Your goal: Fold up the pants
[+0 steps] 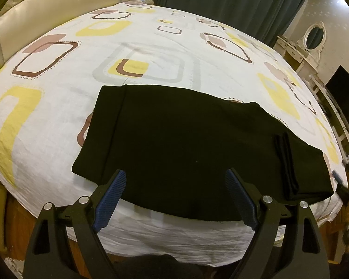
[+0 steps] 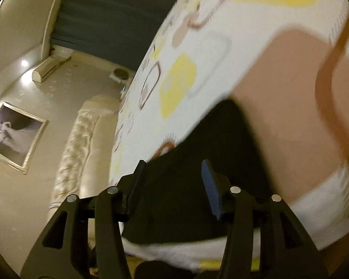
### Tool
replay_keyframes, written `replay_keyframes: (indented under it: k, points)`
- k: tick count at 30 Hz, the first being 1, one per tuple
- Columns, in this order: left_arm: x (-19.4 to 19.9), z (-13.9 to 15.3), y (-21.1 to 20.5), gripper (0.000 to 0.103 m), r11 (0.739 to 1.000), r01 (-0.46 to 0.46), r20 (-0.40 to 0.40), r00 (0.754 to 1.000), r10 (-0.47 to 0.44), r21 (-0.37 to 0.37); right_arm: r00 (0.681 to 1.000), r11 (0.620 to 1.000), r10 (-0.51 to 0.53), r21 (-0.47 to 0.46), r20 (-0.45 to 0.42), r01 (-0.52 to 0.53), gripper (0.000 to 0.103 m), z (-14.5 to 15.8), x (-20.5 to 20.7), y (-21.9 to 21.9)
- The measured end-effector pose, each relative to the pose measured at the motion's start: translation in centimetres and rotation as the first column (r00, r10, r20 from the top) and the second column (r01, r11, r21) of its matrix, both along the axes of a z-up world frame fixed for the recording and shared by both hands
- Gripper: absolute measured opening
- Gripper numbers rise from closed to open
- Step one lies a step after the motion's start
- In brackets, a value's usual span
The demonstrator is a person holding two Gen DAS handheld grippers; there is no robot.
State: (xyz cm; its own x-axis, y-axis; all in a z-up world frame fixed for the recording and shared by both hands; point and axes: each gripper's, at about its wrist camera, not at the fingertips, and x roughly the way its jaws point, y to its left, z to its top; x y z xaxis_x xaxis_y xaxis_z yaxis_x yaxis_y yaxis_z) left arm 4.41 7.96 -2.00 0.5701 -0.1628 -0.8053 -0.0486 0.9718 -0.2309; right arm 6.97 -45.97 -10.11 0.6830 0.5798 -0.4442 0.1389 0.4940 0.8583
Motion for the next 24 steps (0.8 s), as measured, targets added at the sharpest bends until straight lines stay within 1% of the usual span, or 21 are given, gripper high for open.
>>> replay_keyframes:
  k: [2, 3, 6, 8, 10, 13, 16, 17, 18, 20, 23, 24]
  points:
    - [0.0, 0.1, 0.2, 0.086, 1.000, -0.001, 0.005, 1.000, 0.001, 0.001, 0.999, 0.999, 0.013, -0.033, -0.037, -0.014, 0.049, -1.6, -0.1, 0.6]
    - [0.0, 0.2, 0.3, 0.086, 1.000, -0.002, 0.007, 1.000, 0.002, 0.001, 0.997, 0.999, 0.020, -0.040, -0.070, -0.023, 0.049, -2.8, 0.1, 0.7]
    - [0.1, 0.3, 1.0, 0.086, 1.000, -0.008, 0.010, 1.000, 0.008, -0.005, 0.998, 1.000, 0.016, -0.010, -0.055, -0.017, 0.046, -4.3, -0.1, 0.5]
    - [0.2, 0.4, 1.9, 0.086, 1.000, -0.017, 0.012, 1.000, 0.017, -0.011, 0.998, 0.999, 0.026, -0.044, -0.051, -0.028, 0.046, -4.2, -0.3, 0.7]
    - [0.5, 0.5, 3.1, 0.086, 0.999, -0.025, 0.009, 1.000, 0.025, -0.038, 0.998, 0.994, 0.037, -0.098, -0.042, -0.041, 0.047, -4.2, -0.9, 1.1]
    - [1.3, 0.1, 6.0, 0.086, 0.989, -0.041, -0.023, 0.999, 0.038, -0.143, 0.999, 0.991, 0.041, -0.130, -0.032, -0.044, 0.048, -4.0, -1.6, 1.1]
    - [2.0, -0.9, 9.7, 0.086, 0.956, -0.091, -0.063, 0.995, 0.077, -0.279, 0.999, 0.991, 0.046, -0.125, -0.028, -0.049, 0.048, -3.5, -1.7, 0.9]
    - [2.3, -1.4, 11.0, 0.086, 0.937, -0.103, -0.075, 0.994, 0.082, -0.335, 0.999, 0.991, 0.045, -0.122, -0.026, -0.048, 0.048, -2.7, -1.2, 1.8]
    - [2.6, -1.8, 11.9, 0.086, 0.922, -0.111, -0.085, 0.993, 0.085, -0.370, 0.999, 0.992, 0.044, -0.116, -0.023, -0.046, 0.048, -2.8, -1.3, 1.7]
    - [3.1, -2.8, 13.5, 0.086, 0.896, -0.129, -0.101, 0.990, 0.094, -0.425, 0.999, 0.992, 0.044, -0.114, -0.020, -0.046, 0.048, -2.5, -1.3, 1.8]
    - [4.2, -4.6, 14.8, 0.086, 0.867, -0.135, -0.137, 0.987, 0.078, -0.480, 0.999, 0.992, 0.038, -0.116, -0.018, -0.040, 0.049, -2.3, -1.3, 2.1]
    - [4.6, -5.1, 15.0, 0.086, 0.862, -0.134, -0.149, 0.986, 0.069, -0.490, 0.999, 0.992, 0.036, -0.117, -0.017, -0.038, 0.050, -2.3, -1.3, 2.2]
